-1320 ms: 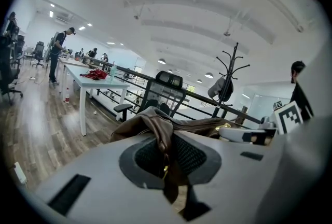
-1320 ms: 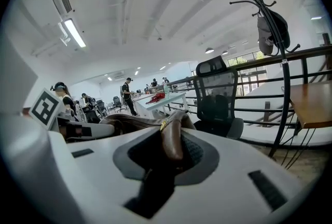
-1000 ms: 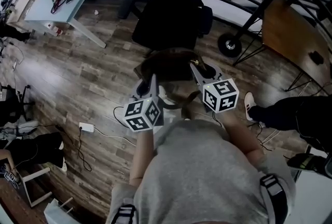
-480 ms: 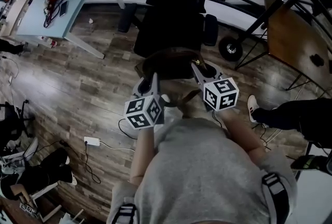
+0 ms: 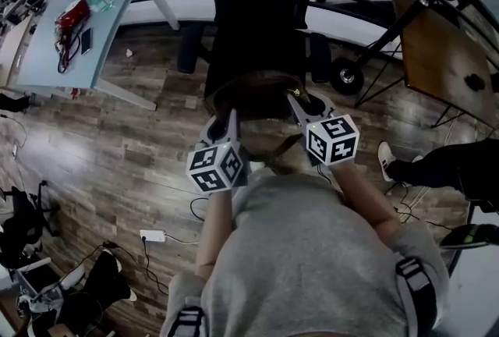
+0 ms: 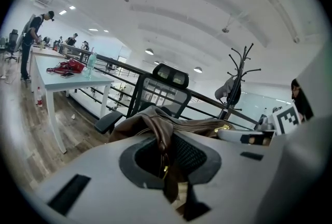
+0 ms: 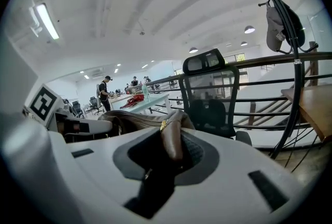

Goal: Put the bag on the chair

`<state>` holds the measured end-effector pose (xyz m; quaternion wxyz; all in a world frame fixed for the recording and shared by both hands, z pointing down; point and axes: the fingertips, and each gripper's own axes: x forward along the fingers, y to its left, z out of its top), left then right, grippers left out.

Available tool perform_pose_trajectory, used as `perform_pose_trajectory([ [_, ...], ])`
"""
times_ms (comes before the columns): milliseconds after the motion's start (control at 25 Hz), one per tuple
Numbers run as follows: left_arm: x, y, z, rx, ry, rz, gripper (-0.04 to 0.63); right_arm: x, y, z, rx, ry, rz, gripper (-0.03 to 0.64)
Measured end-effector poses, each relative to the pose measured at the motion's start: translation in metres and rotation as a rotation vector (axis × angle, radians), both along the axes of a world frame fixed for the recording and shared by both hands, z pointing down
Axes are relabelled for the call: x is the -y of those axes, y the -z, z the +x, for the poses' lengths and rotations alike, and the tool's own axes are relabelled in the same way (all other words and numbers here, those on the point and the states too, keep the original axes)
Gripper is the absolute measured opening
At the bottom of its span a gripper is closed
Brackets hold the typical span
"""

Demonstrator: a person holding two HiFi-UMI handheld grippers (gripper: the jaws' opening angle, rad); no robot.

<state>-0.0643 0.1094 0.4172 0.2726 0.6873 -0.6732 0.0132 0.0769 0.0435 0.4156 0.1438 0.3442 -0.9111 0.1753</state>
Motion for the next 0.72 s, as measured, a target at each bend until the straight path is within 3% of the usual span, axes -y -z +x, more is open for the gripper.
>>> perform_pose_trajectory([
  [720, 0.067, -0.014, -0.060, -0.004, -0.086, -0.018, 0.043, 0.058, -0.013, -0.055, -0.003, -0.100, -0.022, 0.067],
])
